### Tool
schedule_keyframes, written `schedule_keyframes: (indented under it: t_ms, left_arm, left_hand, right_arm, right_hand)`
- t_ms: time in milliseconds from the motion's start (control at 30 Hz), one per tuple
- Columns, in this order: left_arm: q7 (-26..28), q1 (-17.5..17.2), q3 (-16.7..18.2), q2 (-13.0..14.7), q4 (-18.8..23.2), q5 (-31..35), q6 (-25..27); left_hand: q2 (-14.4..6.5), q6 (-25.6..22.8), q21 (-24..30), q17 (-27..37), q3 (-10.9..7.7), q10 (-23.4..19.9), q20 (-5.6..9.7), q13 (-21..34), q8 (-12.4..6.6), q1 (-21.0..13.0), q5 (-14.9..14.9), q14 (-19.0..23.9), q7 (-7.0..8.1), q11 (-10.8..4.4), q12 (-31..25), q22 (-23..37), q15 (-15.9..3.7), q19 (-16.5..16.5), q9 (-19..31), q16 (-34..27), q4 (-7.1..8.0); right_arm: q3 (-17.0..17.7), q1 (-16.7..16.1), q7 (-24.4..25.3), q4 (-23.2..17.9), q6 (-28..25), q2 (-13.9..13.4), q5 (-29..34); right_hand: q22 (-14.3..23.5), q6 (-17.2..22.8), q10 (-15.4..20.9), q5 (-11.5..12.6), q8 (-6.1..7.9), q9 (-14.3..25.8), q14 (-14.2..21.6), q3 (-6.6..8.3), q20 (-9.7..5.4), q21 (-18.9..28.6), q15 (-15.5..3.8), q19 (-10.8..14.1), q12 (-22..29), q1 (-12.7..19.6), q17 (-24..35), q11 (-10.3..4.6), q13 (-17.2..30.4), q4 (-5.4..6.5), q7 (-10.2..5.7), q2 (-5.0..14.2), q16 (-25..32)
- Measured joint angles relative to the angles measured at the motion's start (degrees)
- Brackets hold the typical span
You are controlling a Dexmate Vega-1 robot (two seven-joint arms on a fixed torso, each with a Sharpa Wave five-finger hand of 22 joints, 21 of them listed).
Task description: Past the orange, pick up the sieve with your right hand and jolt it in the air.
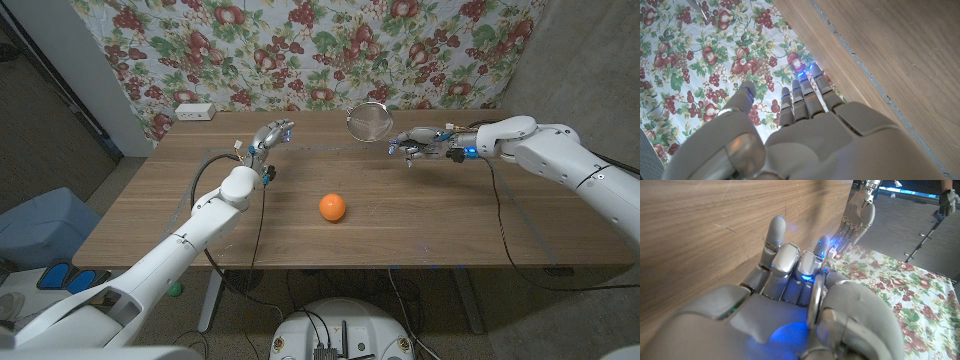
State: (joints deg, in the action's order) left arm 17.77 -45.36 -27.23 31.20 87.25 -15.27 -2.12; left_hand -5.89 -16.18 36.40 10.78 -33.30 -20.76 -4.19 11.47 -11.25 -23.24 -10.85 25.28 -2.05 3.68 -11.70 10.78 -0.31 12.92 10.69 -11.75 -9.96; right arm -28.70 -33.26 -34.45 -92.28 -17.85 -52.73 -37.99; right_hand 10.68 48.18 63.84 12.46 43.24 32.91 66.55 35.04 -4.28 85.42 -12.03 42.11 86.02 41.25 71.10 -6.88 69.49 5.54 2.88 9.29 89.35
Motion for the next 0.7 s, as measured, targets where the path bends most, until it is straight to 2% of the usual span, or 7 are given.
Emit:
schedule_keyframes:
  t_ms: [100,400,433,700]
  left_arm:
    - [-0.2,0.3,-0.1,-0.1,-0.5,0.0,-0.1]
    - [-0.5,0.3,-0.1,-0.1,-0.5,0.0,-0.5]
    - [-0.5,1.2,-0.4,-0.4,-1.6,0.0,-0.6]
    - [-0.6,1.6,-0.5,-0.7,-2.1,0.0,-0.8]
  left_hand:
    - [0.0,0.0,0.0,0.0,0.00,0.0,0.00,0.0,0.00,0.0,0.0,0.0,0.00,0.00,0.0,0.0,0.00,0.0,0.0,0.0,0.00]
    - [0.0,0.0,0.0,0.0,0.00,0.0,0.00,0.0,0.00,0.0,0.0,0.0,0.00,0.00,0.0,0.0,0.00,0.0,0.0,0.0,0.00]
    - [0.0,0.0,0.0,0.0,0.00,0.0,0.00,0.0,0.00,0.0,0.0,0.0,0.00,0.00,0.0,0.0,0.00,0.0,0.0,0.0,0.00]
    - [0.0,0.0,0.0,0.0,0.00,0.0,0.00,0.0,0.00,0.0,0.0,0.0,0.00,0.00,0.0,0.0,0.00,0.0,0.0,0.0,0.00]
  right_arm:
    - [1.2,-1.3,0.5,0.9,2.5,0.7,-1.3]
    - [3.4,-3.5,0.6,2.7,2.7,2.1,-1.3]
    - [3.5,-3.6,1.1,2.9,7.7,2.2,-3.8]
    - [4.0,-4.0,1.0,3.6,9.0,2.5,-4.5]
  right_hand:
    - [0.0,0.0,0.0,0.0,0.00,0.0,0.0,0.00,0.09,0.0,0.00,-0.1,0.0,0.0,0.0,0.00,0.0,0.00,0.00,0.00,0.0]
    - [-0.2,0.0,0.0,0.0,0.21,0.0,0.0,0.00,-0.12,0.0,0.00,-0.3,0.0,0.0,0.0,0.00,0.2,0.00,0.00,0.00,0.0]
    - [-0.3,0.0,0.0,0.0,0.21,0.0,0.0,0.00,-0.12,0.0,0.00,-0.3,0.0,0.0,0.0,0.00,0.2,0.00,0.00,0.00,0.0]
    - [-0.3,0.0,0.0,0.0,0.21,0.0,0.0,0.00,-0.12,0.0,0.00,-0.3,0.0,0.0,0.0,0.00,0.4,0.00,0.00,0.00,0.0]
